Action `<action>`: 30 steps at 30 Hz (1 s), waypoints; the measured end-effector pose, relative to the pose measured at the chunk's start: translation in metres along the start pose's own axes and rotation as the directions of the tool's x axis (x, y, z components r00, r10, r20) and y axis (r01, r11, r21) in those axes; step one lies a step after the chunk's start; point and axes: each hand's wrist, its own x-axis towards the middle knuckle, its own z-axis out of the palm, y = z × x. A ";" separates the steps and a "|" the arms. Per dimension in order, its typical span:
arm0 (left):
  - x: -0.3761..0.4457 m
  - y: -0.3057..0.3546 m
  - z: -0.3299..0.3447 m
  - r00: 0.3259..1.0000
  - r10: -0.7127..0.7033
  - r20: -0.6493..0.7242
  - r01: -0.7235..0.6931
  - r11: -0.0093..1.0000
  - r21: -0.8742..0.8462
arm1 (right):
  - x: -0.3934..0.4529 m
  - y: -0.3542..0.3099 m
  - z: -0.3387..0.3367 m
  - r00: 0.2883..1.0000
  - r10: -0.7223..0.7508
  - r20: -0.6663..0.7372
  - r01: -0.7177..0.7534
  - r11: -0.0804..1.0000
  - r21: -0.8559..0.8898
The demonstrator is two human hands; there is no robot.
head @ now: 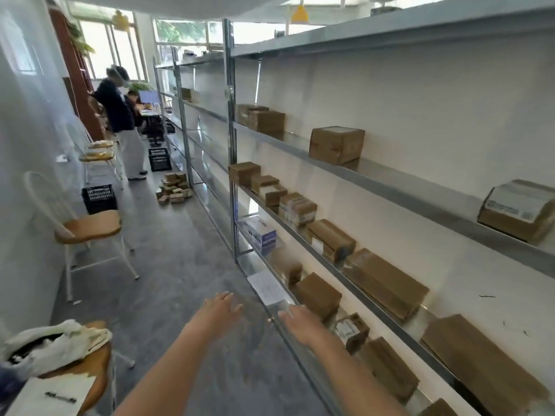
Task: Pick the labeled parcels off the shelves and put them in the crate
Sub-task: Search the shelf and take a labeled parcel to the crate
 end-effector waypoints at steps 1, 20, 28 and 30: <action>0.011 -0.004 -0.007 1.000 -0.018 -0.010 0.018 1.000 0.000 | 0.016 -0.007 -0.006 1.000 -0.023 -0.006 0.023 1.000 -0.002; 0.239 -0.068 -0.118 0.982 -0.183 -0.052 0.184 0.983 0.005 | 0.313 -0.115 -0.078 0.983 -0.181 0.013 0.180 0.981 0.074; 0.341 -0.125 -0.204 0.986 -0.145 -0.079 0.144 0.989 -0.012 | 0.422 -0.204 -0.116 0.973 -0.226 -0.039 0.228 0.973 0.045; 0.370 -0.137 -0.231 0.987 -0.133 -0.096 0.133 0.991 0.001 | 0.450 -0.225 -0.131 0.970 -0.230 -0.079 0.234 0.971 0.047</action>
